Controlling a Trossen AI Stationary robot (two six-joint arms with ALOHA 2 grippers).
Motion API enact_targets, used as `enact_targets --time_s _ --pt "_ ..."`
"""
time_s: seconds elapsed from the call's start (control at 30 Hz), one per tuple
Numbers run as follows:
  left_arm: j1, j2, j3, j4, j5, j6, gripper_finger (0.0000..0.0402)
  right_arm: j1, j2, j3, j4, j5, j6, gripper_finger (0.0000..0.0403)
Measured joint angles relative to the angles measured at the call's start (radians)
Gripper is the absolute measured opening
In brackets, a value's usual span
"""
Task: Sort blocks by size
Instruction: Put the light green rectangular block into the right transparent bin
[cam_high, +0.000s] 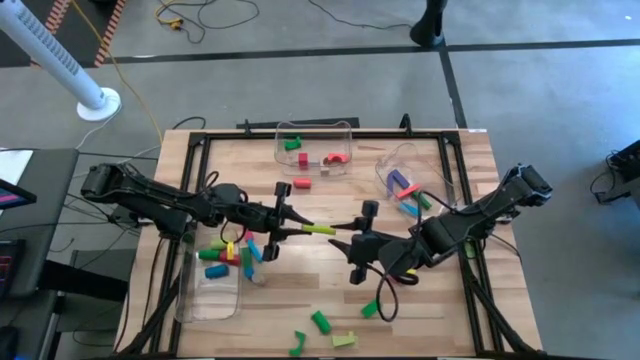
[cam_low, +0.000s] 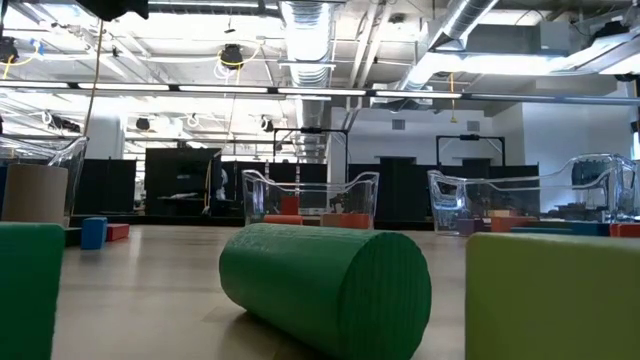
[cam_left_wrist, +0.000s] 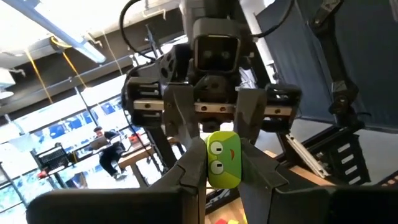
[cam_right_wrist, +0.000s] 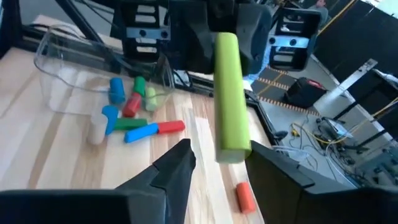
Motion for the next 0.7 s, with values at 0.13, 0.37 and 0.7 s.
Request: enact_targets --time_s 0.13,0.37,0.7 --pt "-0.001 0.0 0.0 0.0 0.0 0.004 0.0057 0.001 0.0 0.0 0.045 -0.015 -0.027 0.0173" --pt "-0.001 0.0 0.0 0.002 -0.001 0.002 0.0057 -0.012 0.0 0.0 0.046 -0.022 -0.027 0.0147" --pt "-0.001 0.0 0.0 0.0 -0.001 -0.001 0.0057 -0.022 0.0 0.0 0.045 -0.028 -0.029 0.0106"
